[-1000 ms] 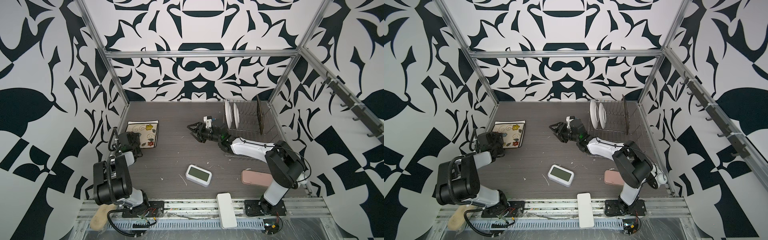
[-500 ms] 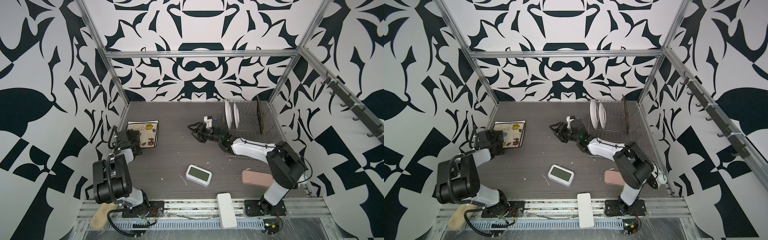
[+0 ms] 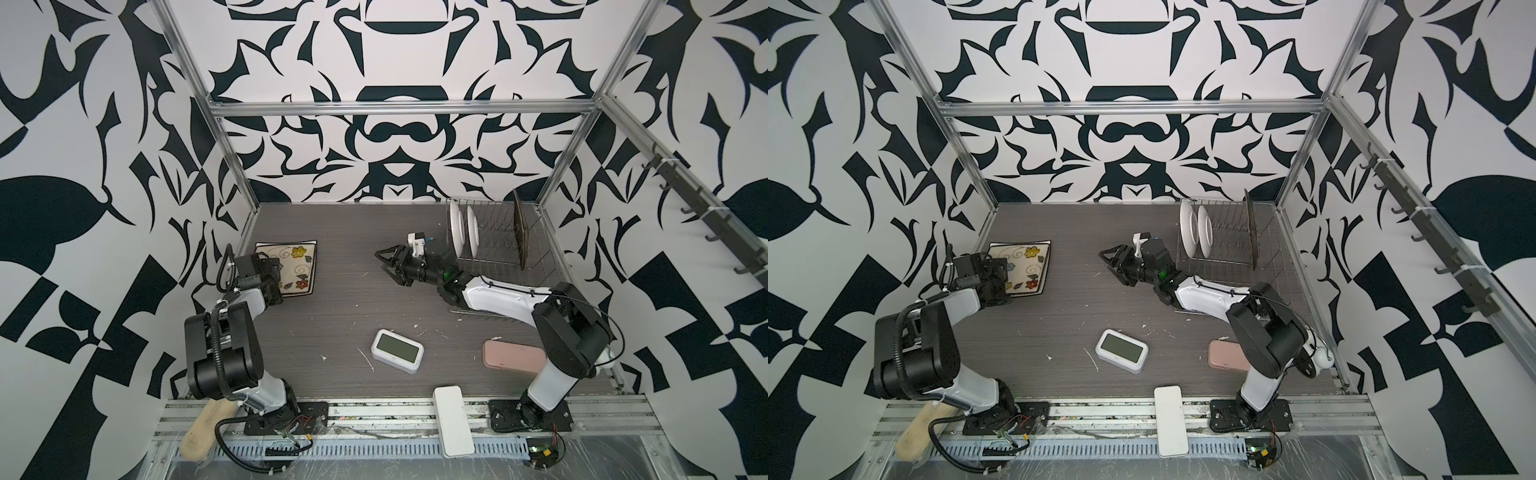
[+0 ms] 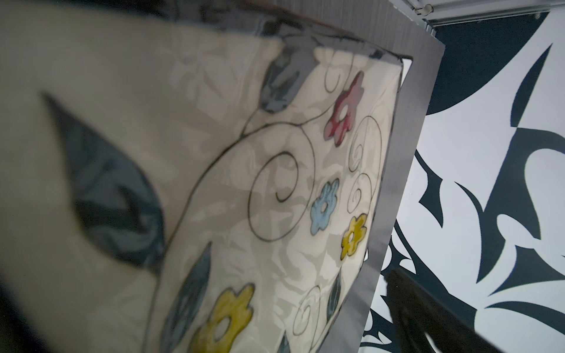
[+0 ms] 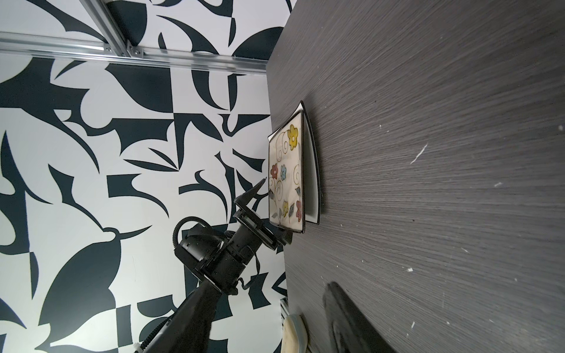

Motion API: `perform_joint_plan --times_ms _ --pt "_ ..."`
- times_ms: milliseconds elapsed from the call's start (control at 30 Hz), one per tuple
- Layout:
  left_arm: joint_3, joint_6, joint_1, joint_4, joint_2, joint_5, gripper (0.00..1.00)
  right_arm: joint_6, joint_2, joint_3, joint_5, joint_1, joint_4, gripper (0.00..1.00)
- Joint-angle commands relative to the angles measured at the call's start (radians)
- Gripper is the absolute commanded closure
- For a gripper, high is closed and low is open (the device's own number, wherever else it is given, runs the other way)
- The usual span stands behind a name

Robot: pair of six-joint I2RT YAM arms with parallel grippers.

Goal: Unload the plates from the dish rack
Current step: 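Tilt the flowered plate down flat onto the white square plate with the left gripper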

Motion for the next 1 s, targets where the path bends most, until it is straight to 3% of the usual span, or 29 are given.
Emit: perform_joint_plan --times_ms 0,967 --pt "0.033 0.013 0.001 -0.038 0.006 0.02 0.01 -0.016 -0.056 0.002 0.006 0.006 0.033 0.39" --pt "0.002 0.048 -0.001 -0.112 -0.11 0.002 0.01 -0.025 -0.097 -0.013 0.011 0.006 0.012 0.39"
